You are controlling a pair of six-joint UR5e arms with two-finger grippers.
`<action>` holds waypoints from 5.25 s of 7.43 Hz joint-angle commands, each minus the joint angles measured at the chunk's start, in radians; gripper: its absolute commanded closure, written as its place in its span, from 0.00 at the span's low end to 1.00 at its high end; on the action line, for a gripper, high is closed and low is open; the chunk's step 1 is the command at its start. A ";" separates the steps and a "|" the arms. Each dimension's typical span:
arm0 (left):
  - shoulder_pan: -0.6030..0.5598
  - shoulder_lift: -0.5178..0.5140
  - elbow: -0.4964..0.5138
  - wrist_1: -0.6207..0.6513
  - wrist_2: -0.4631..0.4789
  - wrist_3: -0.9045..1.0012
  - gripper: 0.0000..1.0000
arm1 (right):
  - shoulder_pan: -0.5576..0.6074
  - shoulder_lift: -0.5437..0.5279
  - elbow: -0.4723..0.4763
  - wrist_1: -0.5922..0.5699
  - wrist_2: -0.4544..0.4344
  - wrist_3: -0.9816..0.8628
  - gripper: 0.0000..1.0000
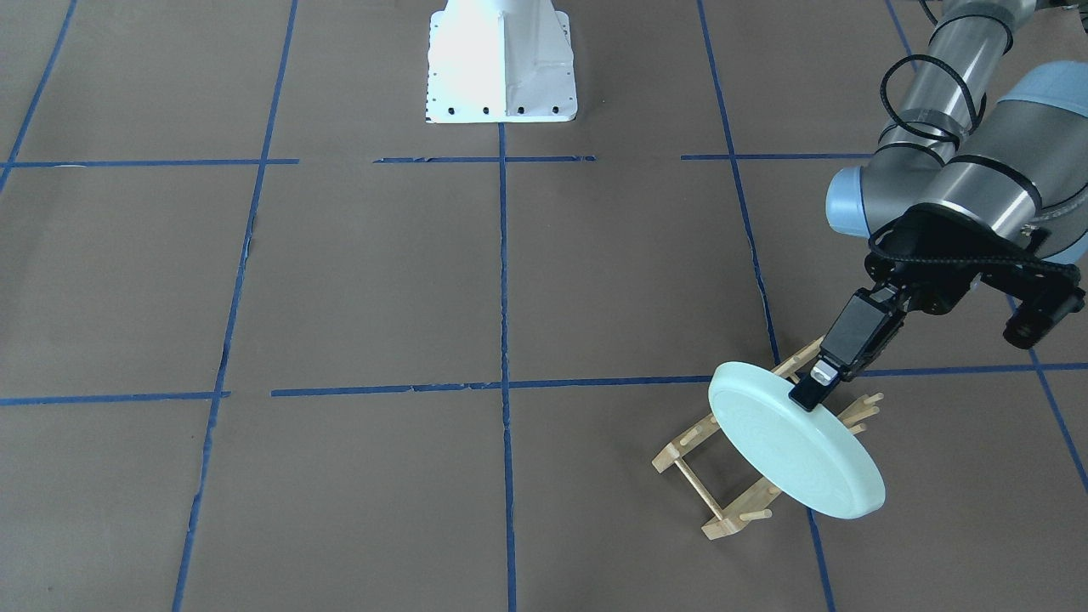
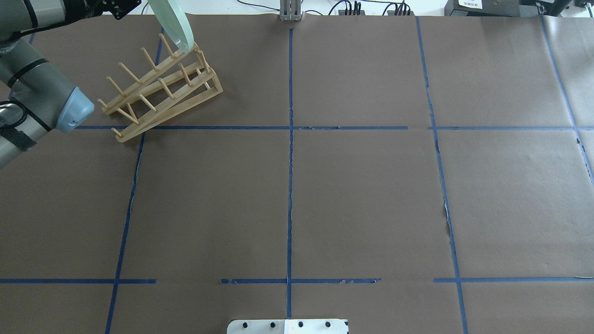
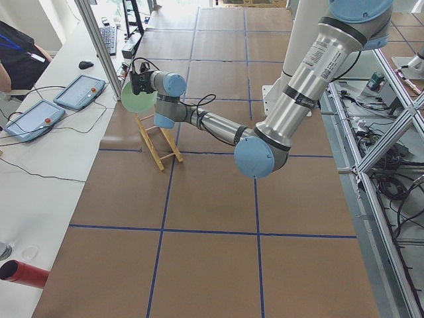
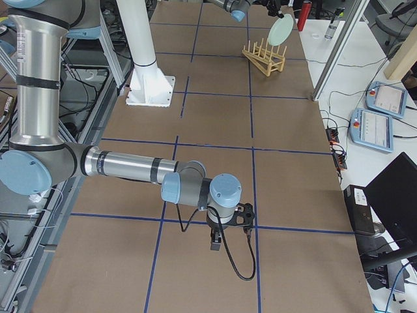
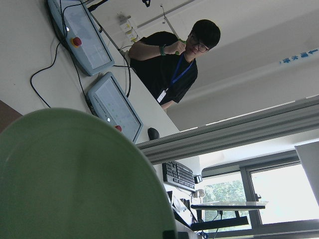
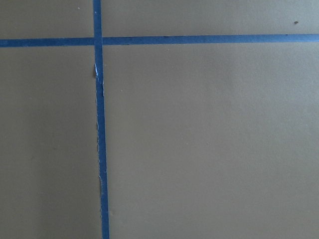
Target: Place plate on rack
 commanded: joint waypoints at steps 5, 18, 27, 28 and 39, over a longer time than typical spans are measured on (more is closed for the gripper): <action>0.062 -0.001 0.070 0.003 0.052 0.008 1.00 | 0.001 0.000 0.001 0.000 0.000 0.000 0.00; -0.127 0.030 -0.051 0.373 -0.440 0.191 0.00 | 0.001 0.000 0.001 0.000 0.000 0.000 0.00; -0.418 0.405 -0.170 1.251 -0.467 1.829 0.00 | 0.001 0.000 -0.001 0.000 0.000 0.000 0.00; -0.454 0.407 -0.162 1.384 -0.439 1.963 0.00 | 0.001 0.000 0.001 0.000 0.000 0.000 0.00; -0.581 0.430 -0.192 1.462 -0.396 2.018 0.00 | -0.001 0.000 -0.001 0.000 0.000 0.000 0.00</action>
